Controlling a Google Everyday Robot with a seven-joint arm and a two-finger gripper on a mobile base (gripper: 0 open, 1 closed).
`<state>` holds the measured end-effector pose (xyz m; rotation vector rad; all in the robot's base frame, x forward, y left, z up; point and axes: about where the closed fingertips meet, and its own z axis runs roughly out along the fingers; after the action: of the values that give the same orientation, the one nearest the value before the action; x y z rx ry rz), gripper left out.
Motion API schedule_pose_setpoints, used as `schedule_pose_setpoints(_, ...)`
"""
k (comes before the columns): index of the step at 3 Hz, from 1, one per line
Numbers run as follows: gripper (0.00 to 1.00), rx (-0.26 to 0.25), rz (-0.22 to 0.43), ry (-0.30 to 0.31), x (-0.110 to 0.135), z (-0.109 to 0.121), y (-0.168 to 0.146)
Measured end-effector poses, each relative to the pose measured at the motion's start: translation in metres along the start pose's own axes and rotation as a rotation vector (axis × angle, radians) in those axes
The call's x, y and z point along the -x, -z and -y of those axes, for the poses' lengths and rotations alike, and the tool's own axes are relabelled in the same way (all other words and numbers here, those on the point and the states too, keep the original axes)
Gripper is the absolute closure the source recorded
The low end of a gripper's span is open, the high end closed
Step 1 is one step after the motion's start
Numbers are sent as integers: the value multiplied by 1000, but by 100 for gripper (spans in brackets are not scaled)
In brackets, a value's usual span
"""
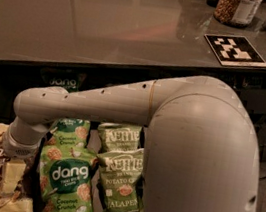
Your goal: Pick brown chip bag from top drawer and place on counter
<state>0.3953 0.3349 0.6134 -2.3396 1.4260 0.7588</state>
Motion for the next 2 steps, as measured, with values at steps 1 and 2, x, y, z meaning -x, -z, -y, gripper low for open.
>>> schedule_pose_setpoints(1, 15, 36, 15, 2, -2, 3, -16)
schedule_pose_setpoints(2, 37, 36, 15, 2, -2, 3, -16)
